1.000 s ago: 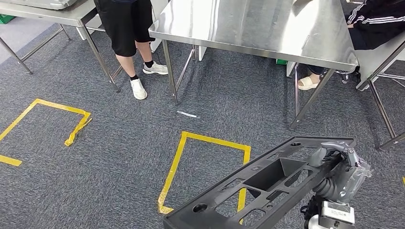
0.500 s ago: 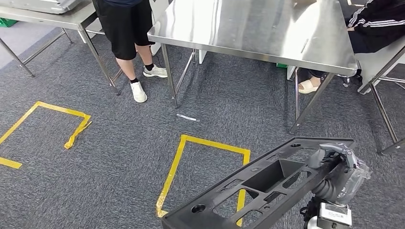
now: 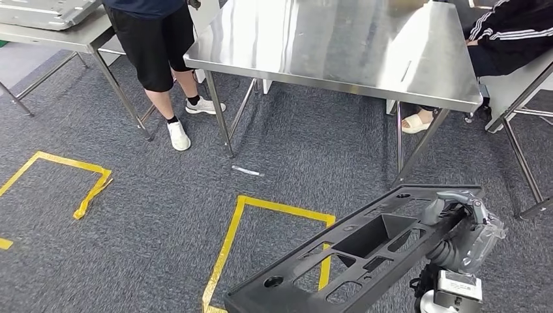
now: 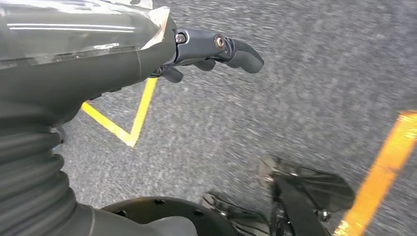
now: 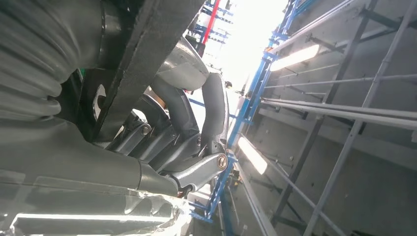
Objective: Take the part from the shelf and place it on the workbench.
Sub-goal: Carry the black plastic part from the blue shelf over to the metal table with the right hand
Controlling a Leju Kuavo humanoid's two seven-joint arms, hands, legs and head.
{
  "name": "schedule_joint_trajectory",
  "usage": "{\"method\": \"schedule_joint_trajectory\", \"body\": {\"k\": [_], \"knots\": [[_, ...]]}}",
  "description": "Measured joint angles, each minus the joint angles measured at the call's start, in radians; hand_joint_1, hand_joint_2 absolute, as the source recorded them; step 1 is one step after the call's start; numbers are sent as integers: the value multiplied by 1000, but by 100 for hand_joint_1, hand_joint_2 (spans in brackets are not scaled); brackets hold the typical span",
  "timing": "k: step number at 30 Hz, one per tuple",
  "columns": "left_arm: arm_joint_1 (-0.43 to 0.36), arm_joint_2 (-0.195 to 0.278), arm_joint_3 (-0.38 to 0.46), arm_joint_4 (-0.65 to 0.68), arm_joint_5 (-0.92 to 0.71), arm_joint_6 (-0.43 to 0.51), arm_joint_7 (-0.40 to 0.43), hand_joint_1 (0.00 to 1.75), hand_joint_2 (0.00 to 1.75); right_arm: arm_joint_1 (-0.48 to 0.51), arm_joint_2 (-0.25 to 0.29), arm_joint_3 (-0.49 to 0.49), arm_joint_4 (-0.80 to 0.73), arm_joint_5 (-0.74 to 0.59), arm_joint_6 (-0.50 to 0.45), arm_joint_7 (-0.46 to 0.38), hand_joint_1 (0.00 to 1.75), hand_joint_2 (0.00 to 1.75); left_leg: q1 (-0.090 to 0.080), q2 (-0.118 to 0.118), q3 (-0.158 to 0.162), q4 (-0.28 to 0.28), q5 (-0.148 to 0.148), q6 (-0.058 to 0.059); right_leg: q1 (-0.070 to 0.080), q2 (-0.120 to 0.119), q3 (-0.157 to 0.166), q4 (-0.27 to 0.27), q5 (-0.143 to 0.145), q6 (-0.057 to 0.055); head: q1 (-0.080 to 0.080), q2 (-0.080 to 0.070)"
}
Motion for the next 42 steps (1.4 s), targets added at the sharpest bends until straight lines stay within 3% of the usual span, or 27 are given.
{"method": "schedule_joint_trajectory", "body": {"k": [1, 2, 4, 5, 6, 8, 10, 12, 13, 14, 16, 17, 19, 21, 23, 25, 27, 28, 29, 30, 32, 34, 36, 37, 39, 41, 42], "knots": [[-1, 0, 0, 0, 0, 0, 0, 0, 175, 0, 0, 0, 0, 0, -1, 1, 175, 175, -6, 0, 11, -27, 21, 3, 2, 0, 12, -13, -9, 6, 0, 0], [-1, -1, 0, 0, 0, 1, 0, 0, 175, 0, 0, 1, 0, 0, -2, 1, 175, 175, -10, -2, 19, -39, 21, 5, 5, -1, 27, -23, -10, 14, 0, 0], [-2, -2, 0, 0, 0, 2, 0, 0, 175, -1, 1, 1, -2, 0, -3, 2, 175, 175, -12, -7, 48, -54, 3, 12, 5, -2, 42, -22, 5, 35, 0, 0], [-1, -2, 0, 0, 0, 3, 0, 0, 175, -2, 1, 2, -2, 0, -4, 2, 175, 175, -12, -10, 65, -64, -4, 19, 5, -2, 31, 12, 23, 43, 0, 0], [-1, -2, 0, 0, 0, 3, 0, 0, 175, -3, 1, 2, -2, 0, -4, 2, 175, 175, -12, -12, 83, -71, -11, 26, 5, -2, -2, 67, 38, 47, 0, 0], [-1, -2, 0, 0, 0, 3, 0, 0, 175, -3, 1, 2, -1, -1, -4, 3, 175, 175, -13, -17, 116, -81, -34, 35, 7, -2, -114, 213, 35, 40, 1, 0], [-1, -2, 0, 0, 1, 3, 0, 0, 175, 0, 1, 3, 0, -2, -4, 3, 175, 175, -15, -24, 154, -84, -65, 39, 11, -2, -224, 295, -32, 25, 1, 0], [1, -2, 0, 0, 4, 3, 0, 0, 175, 0, 1, 3, 1, -2, -2, 4, 175, 175, -17, -32, 201, -85, -101, 40, 14, -3, -281, 271, -93, 16, 2, 0], [1, -2, 0, 0, 5, 3, 0, 0, 175, 0, 0, 3, 2, -2, -1, 4, 175, 175, -18, -34, 227, -85, -120, 41, 14, -3, -293, 226, -83, 21, 2, 0], [1, -2, 0, 0, 6, 3, 0, 0, 175, 0, 0, 3, 3, -2, 0, 4, 175, 175, -19, -36, 248, -86, -138, 40, 15, -3, -297, 170, -30, 33, 2, 0], [1, -4, 0, 0, 6, 3, 0, 0, 175, -1, 0, 2, 4, -2, 1, 4, 175, 175, -20, -39, 285, -89, -176, 35, 19, -8, -288, 70, 117, 53, 2, 0], [1, -5, 0, 0, 6, 3, -1, 0, 175, -3, 0, 2, 4, -2, 2, 4, 175, 175, -20, -39, 301, -90, -189, 30, 24, -10, -279, 44, 167, 49, 2, 0], [-1, -7, 0, 0, 5, 3, -2, 0, 175, -9, 0, 2, 3, -2, 2, 5, 175, 175, -20, -36, 322, -76, -194, 21, 27, -10, -253, 29, 193, 18, 2, 0], [-3, -10, 0, 0, 3, 2, -2, 0, 175, -13, 0, 1, 3, -2, 2, 5, 175, 175, -18, -25, 296, 5, -173, 13, 20, -8, -219, 22, 193, -10, 0, 0], [-5, -12, 0, 0, 1, 2, -2, 0, 175, -14, 0, 0, 3, -2, 1, 5, 175, 175, -12, -15, 217, 127, -175, 4, 16, -9, -185, 21, 172, -26, -2, 0], [-3, -12, 0, 0, 1, 2, -2, 0, 175, -14, 0, 0, 4, -1, 1, 5, 175, 175, -3, -11, 135, 199, -240, -9, 13, -8, -153, 20, 142, -29, -2, 0], [-1, -11, 0, 0, 1, 2, -2, 0, 175, -13, 0, -1, 4, -1, 1, 5, 175, 175, 5, -8, 86, 183, -305, -23, 6, -5, -114, 19, 107, -23, -3, 0], [-1, -10, 0, 0, 1, 2, -2, 0, 175, -13, 0, -1, 4, -1, 1, 5, 175, 175, 9, -5, 76, 145, -301, -29, 1, -5, -92, 18, 89, -19, -3, 0], [0, -10, 0, 0, 1, 2, -2, 0, 175, -14, 1, -1, 4, -1, 1, 5, 175, 175, 12, 0, 75, 94, -258, -35, -3, -5, -71, 17, 71, -13, -3, 0], [0, -10, 0, 1, 1, 2, -2, 0, 175, -14, 1, -1, 5, -1, 1, 5, 175, 175, 14, 8, 79, 44, -191, -38, -6, -4, -50, 17, 53, -7, -5, 0], [-2, -10, 0, 1, 1, 2, -2, 0, 175, -15, 2, -1, 5, -1, 1, 5, 175, 175, 12, 24, 93, -9, -96, -32, -5, -3, -19, 6, 25, 8, -10, 0], [-5, -9, 0, 1, 1, 2, -2, 0, 175, -15, 2, -1, 4, -1, 1, 5, 175, 175, 8, 27, 102, -18, -91, -17, -2, -4, 2, -6, 19, 25, -11, 0], [-4, -9, 0, 1, 1, 2, -1, 0, 175, -16, 2, -1, 4, 0, 1, 5, 175, 175, 9, 18, 128, -31, -86, 0, -1, -5, 16, 10, 33, 42, -7, 0], [-4, -10, 0, 1, 1, 2, -1, 0, 175, -16, 2, -1, 4, 0, 1, 4, 175, 175, 9, 14, 145, -37, -85, 10, -1, -6, 6, 41, 41, 48, -6, 0], [-3, -10, 0, 1, 1, 2, -1, 0, 175, -16, 1, -1, 4, -1, 1, 4, 175, 175, 8, 8, 172, -44, -94, 27, 0, -6, -70, 154, 34, 44, -2, 0], [-3, -10, 0, 1, 1, 2, -2, 0, 175, -12, 0, -1, 4, -3, 1, 3, 175, 175, 3, -1, 192, -50, -112, 36, 3, -6, -181, 267, -12, 28, -1, 0], [-1, -10, 0, 1, 1, 2, -2, 0, 175, -9, 0, -1, 5, -4, 1, 3, 175, 175, 0, -6, 205, -54, -123, 38, 4, -6, -226, 291, -43, 19, -2, 0]]}}
